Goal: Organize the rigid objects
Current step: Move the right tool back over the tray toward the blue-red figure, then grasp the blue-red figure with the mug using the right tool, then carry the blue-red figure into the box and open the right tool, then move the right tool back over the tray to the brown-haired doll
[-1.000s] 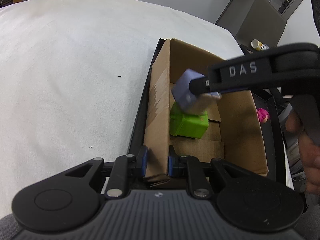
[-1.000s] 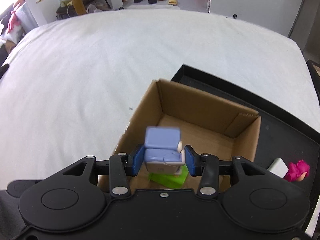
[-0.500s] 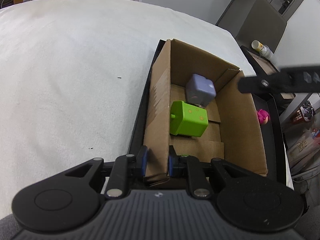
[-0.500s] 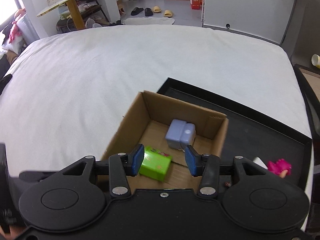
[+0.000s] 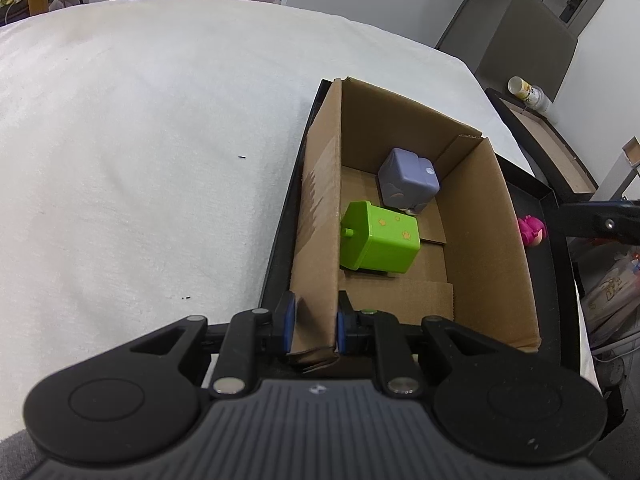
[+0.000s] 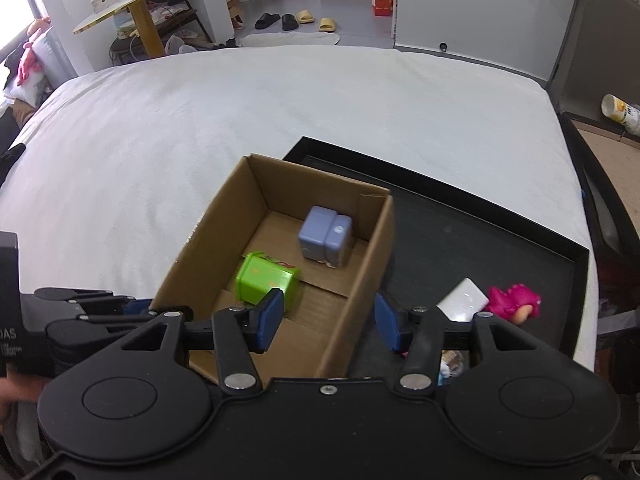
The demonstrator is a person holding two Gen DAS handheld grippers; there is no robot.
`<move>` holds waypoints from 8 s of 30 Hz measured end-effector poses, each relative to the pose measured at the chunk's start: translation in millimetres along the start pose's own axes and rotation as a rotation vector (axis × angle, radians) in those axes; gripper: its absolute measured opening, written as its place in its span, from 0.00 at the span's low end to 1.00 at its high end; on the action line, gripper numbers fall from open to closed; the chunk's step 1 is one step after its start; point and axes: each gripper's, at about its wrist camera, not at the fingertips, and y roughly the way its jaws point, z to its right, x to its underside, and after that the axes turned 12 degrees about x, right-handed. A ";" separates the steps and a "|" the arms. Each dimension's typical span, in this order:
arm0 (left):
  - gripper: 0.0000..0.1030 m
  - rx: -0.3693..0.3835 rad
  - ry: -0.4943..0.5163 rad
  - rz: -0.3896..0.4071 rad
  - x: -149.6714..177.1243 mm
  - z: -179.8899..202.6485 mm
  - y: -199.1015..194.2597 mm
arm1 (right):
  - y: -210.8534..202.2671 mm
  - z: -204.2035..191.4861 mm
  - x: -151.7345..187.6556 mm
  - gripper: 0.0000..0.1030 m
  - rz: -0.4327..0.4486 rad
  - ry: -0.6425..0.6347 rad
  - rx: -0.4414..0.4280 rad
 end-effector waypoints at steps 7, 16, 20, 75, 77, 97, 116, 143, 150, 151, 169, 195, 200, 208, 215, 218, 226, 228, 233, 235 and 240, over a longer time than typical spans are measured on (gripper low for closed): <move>0.17 -0.015 0.003 0.002 0.6 2.7 0.2 | 0.0 31.5 14.5 0.58 -0.004 0.051 0.011; 0.17 -0.038 0.011 -0.001 0.1 6.6 1.4 | 19.1 70.6 36.2 0.60 -0.032 0.168 0.024; 0.17 -0.046 0.012 -0.002 -0.3 7.6 1.5 | 33.5 85.0 46.4 0.60 -0.061 0.248 0.006; 0.17 -0.038 0.003 -0.001 -0.7 4.3 0.0 | 110.3 98.9 90.1 0.45 -0.255 0.357 0.188; 0.17 -0.037 0.003 -0.001 -0.8 4.0 0.1 | 111.5 98.2 92.0 0.45 -0.264 0.353 0.195; 0.17 -0.029 0.011 -0.005 -2.2 4.2 1.0 | 75.4 81.0 82.6 0.38 -0.214 0.233 0.203; 0.17 -0.012 0.011 0.010 -0.1 1.9 -3.2 | 16.9 68.4 29.2 0.37 -0.044 0.173 0.165; 0.17 0.020 0.010 0.017 1.5 -2.5 -3.6 | 12.2 -33.2 -22.5 0.38 -0.002 0.041 0.116; 0.17 0.025 0.008 0.017 2.0 -2.0 -3.3 | 27.5 -55.5 -26.3 0.38 -0.033 0.033 0.087; 0.17 0.025 0.009 0.017 1.9 -2.3 -3.4 | 29.5 -57.8 -27.1 0.38 -0.038 0.036 0.083; 0.17 0.035 0.002 0.015 1.3 -3.1 -2.1 | 46.6 -75.9 -43.0 0.49 -0.039 0.063 0.060; 0.17 0.018 0.009 0.010 0.8 -2.0 -0.2 | 3.7 3.9 4.4 0.60 -0.018 0.143 0.083; 0.17 0.011 0.010 0.016 1.7 -0.3 -1.7 | 2.9 15.8 13.5 0.62 -0.023 0.142 0.070; 0.17 -0.016 0.018 0.016 2.3 4.0 -1.7 | 5.2 42.4 31.5 0.65 -0.021 0.188 0.061; 0.17 -0.027 0.023 0.019 2.1 6.9 -3.1 | 18.5 70.2 51.1 0.65 -0.045 0.254 0.061; 0.17 -0.039 0.027 0.014 1.9 8.6 -1.9 | 23.8 78.5 58.5 0.65 -0.045 0.275 0.057; 0.17 -0.039 0.030 0.014 1.1 9.9 -2.0 | 57.1 103.0 81.9 0.66 -0.112 0.427 0.021; 0.17 -0.039 0.025 0.009 0.4 9.2 -1.2 | 64.6 102.9 85.0 0.66 -0.132 0.447 0.009; 0.17 -0.052 0.016 0.001 -0.4 8.6 0.9 | 74.3 94.7 78.5 0.66 -0.124 0.387 0.011; 0.17 -0.058 0.024 -0.001 -0.2 10.5 2.4 | 79.8 93.7 75.8 0.66 -0.131 0.373 0.003; 0.17 -0.058 0.019 -0.009 -1.7 9.5 6.5 | 94.1 92.3 70.5 0.66 -0.157 0.345 0.010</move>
